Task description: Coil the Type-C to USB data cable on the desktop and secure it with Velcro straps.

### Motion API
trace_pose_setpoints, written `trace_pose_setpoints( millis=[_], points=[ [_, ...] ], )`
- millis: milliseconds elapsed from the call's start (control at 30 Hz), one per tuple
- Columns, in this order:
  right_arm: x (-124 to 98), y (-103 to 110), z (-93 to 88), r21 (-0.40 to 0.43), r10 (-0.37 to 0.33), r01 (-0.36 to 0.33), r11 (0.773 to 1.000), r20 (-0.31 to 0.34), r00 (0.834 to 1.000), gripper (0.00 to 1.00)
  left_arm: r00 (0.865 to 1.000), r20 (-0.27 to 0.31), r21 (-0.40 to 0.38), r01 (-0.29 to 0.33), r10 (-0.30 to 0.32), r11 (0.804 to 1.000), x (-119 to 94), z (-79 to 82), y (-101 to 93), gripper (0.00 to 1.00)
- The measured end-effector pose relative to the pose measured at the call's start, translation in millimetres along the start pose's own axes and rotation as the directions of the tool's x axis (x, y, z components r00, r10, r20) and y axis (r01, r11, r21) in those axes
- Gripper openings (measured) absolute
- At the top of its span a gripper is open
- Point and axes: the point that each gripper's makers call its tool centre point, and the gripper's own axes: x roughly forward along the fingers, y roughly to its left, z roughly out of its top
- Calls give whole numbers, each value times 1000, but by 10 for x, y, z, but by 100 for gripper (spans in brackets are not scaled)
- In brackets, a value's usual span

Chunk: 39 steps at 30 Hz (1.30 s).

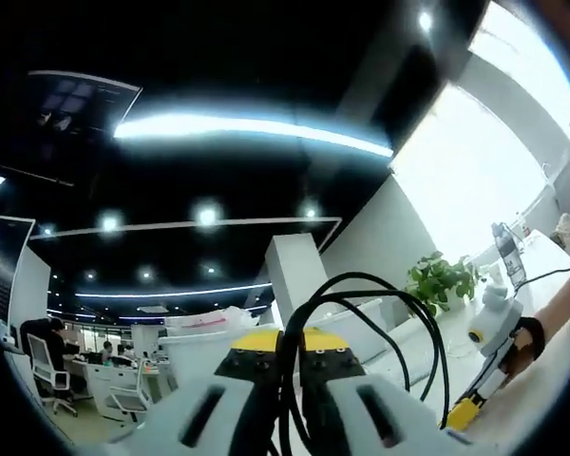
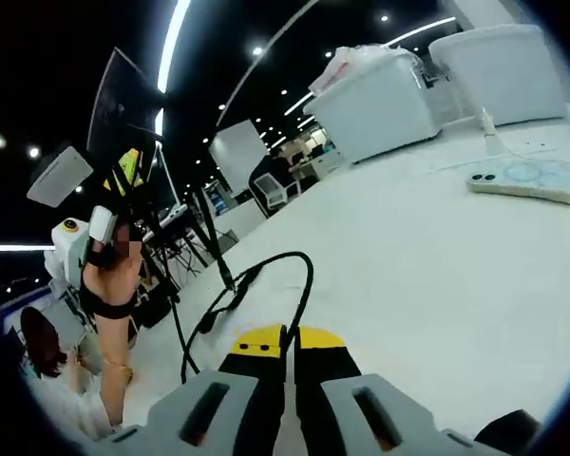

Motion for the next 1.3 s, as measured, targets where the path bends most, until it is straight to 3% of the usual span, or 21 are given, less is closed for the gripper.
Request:
trace_pose_setpoints(
  millis=[233, 433, 567, 733, 1000, 1067, 1300],
  points=[
    [-175, 34, 333, -141, 31, -16, 990, 105, 994, 0, 995, 28, 5, 93, -94, 996, 20, 52, -206, 8],
    [-367, 124, 663, -248, 64, -9, 969, 217, 974, 0, 981, 43, 21, 188, -189, 982, 16, 90, -434, 8],
    [-534, 192, 865, -281, 94, -15, 960, 271, 958, 0, 958, 22, 124, 281, -285, 952, 14, 71, -702, 7],
    [-722, 376, 1098, -332, 152, -35, 943, 333, 931, 0, 938, -40, 238, 342, -343, 909, 15, -50, -957, 7],
    [-797, 702, 1088, -448, 225, -60, 892, 325, 919, 0, 929, -76, 344, 366, -363, 865, 8, -141, -1102, 7],
    [-808, 787, 1077, -468, 246, -74, 881, 319, 915, 0, 930, -83, 399, 361, -359, 843, 7, -148, -1116, 7],
    [-830, 875, 1010, -499, 272, -96, 861, 291, 917, 0, 937, -59, 505, 326, -345, 799, -8, -117, -1155, 7]
  ],
)
